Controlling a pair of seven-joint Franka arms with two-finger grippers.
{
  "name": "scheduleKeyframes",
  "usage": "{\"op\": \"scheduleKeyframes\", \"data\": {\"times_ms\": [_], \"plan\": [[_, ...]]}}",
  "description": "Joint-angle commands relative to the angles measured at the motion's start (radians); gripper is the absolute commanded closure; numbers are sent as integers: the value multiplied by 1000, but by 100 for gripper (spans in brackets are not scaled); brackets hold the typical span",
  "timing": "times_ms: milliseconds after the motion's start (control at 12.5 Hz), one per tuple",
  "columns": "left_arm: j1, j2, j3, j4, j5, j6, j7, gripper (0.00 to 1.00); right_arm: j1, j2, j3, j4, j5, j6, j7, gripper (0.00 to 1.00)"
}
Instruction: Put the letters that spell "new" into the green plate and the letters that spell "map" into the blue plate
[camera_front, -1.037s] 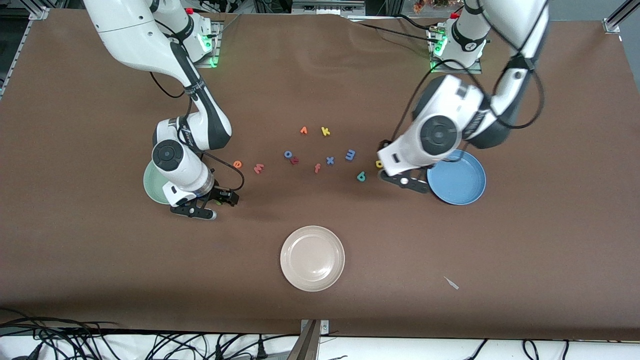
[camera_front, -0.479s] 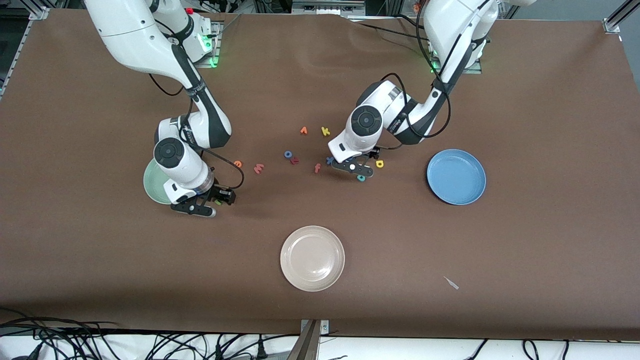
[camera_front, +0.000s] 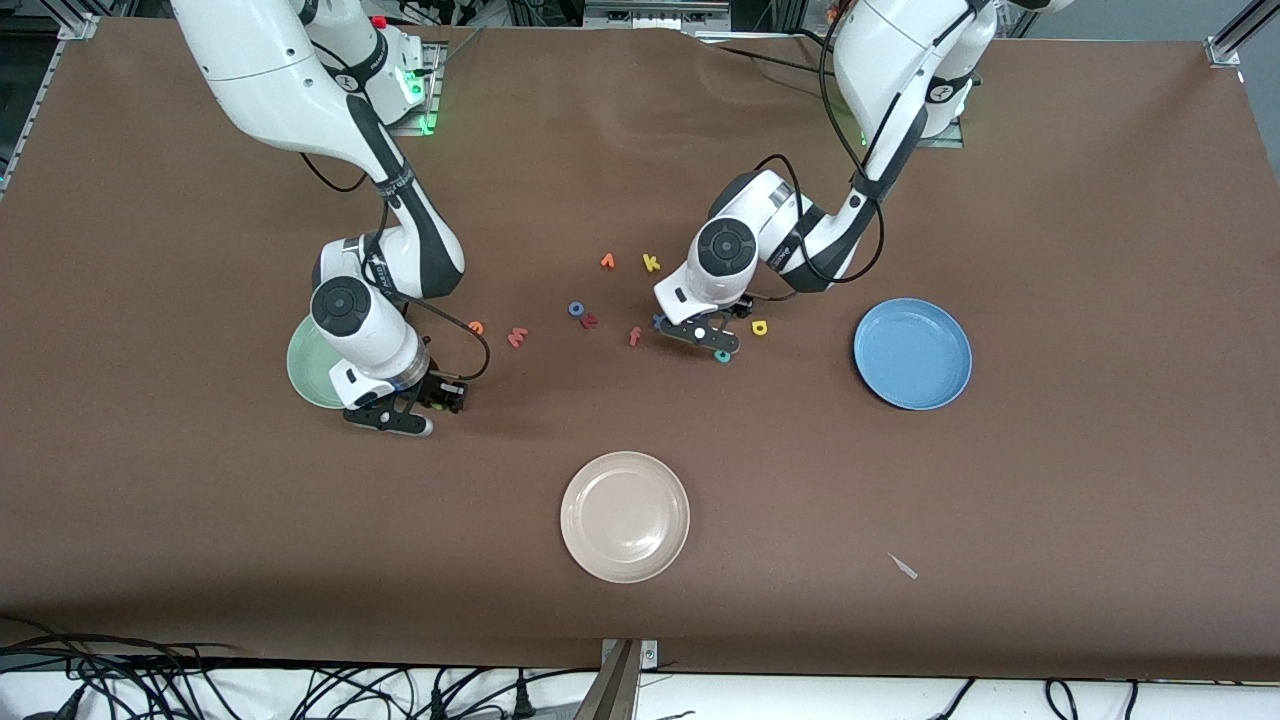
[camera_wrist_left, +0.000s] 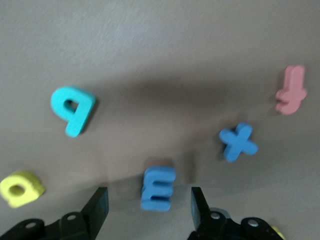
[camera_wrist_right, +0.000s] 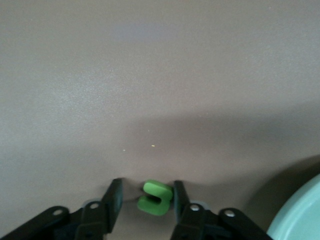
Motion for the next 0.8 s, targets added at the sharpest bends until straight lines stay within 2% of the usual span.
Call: {"op": "scheduleKeyframes", "data": {"times_ms": [0,80,239,319,479,718], "plan": [[-13,27,7,3,32,50,20,34,-7,10,4,-1,15,22,-17,63],[-13,27,7,3,35,50,27,47,-7,6,4,-3,15,19,-17,76],[-5,21,7,2,33,38,79,88,-7,-11,4,-6,15,3,-29,96],[2,10,9,0,33,17,93,95,-9,-26,1,2,15,-39,-41,97],[9,-37,9,6,33,-77,100,96,-10,-100,-8,29,15,-195,-81,97],[73,-123,9,17,33,-224,190,96,-10,-200,-83,66,15,-409,-229,97]]}}
